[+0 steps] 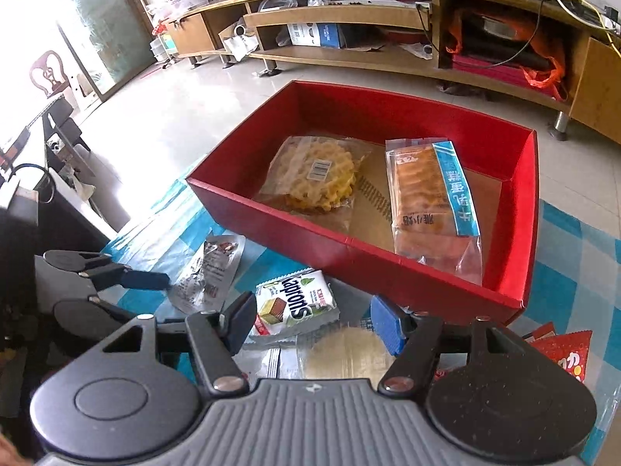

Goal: Organize snacks
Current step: 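Move the left tool to the foil sachet while the right tool moves to the Kaprons pack, then grasp the silver foil sachet with the left tool while the right tool grasps the Kaprons wafer pack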

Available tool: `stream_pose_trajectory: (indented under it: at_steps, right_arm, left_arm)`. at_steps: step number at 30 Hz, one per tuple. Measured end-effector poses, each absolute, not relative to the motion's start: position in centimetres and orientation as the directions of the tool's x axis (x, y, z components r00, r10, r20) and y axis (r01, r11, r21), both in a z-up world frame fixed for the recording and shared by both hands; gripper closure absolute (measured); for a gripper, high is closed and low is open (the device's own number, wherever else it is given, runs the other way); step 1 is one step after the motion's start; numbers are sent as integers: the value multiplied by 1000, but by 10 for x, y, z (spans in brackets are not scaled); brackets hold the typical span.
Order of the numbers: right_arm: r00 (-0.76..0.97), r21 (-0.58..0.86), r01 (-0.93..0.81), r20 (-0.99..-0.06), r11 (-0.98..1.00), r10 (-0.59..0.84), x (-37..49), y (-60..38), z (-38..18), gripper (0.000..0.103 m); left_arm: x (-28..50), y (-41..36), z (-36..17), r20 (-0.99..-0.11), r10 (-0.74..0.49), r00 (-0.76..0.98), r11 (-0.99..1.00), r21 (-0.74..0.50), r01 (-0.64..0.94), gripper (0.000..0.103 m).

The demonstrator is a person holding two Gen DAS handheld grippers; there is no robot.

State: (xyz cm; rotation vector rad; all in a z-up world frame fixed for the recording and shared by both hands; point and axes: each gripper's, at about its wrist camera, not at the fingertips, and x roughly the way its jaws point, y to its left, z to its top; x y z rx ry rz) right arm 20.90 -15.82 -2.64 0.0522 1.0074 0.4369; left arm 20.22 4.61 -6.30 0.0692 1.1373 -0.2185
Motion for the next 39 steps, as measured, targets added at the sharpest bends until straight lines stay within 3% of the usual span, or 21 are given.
stream_pose_trajectory:
  at_steps: [8, 10, 12, 14, 18, 25, 29, 34, 36, 37, 39]
  right_arm:
    - [459, 247, -314, -806, 917, 374, 216, -166, -30, 38]
    - [453, 254, -312, -808, 916, 378, 218, -166, -31, 38]
    - [448, 250, -322, -809, 913, 379, 219, -164, -32, 38]
    - [447, 250, -333, -807, 909, 386, 220, -161, -30, 38]
    - [426, 242, -361, -816, 900, 391, 222, -150, -33, 38]
    - [345, 203, -426, -864, 882, 366, 238, -124, -53, 34]
    - [288, 235, -432, -879, 871, 380, 248, -113, -64, 31]
    - [275, 165, -496, -902, 853, 334, 244, -91, -79, 29]
    - [296, 148, -486, -899, 861, 322, 243, -89, -77, 34]
    - [305, 148, -475, -897, 867, 320, 243, -91, -76, 43]
    - [298, 189, -451, -889, 872, 347, 244, -98, -74, 44]
  left_arm:
    - [247, 21, -76, -905, -37, 424, 985, 37, 166, 1]
    - [251, 22, -75, -907, -33, 420, 991, 24, 130, 7]
    - [244, 23, -69, -903, -28, 429, 991, 32, 132, 28]
    - [233, 29, -63, -907, -38, 418, 992, 15, 123, 40]
    - [216, 46, -60, -914, -28, 404, 996, 9, 89, 42]
    - [200, 72, -56, -919, -77, 388, 997, -75, 21, 43]
    - [203, 73, -56, -918, -91, 385, 996, -86, 30, 41]
    - [204, 72, -58, -921, -97, 377, 995, -88, 43, 40]
    - [203, 71, -59, -920, -92, 380, 996, -78, 53, 39]
    - [203, 70, -59, -921, -86, 380, 996, -69, 59, 39]
    - [204, 68, -60, -922, -91, 378, 995, -71, 66, 30]
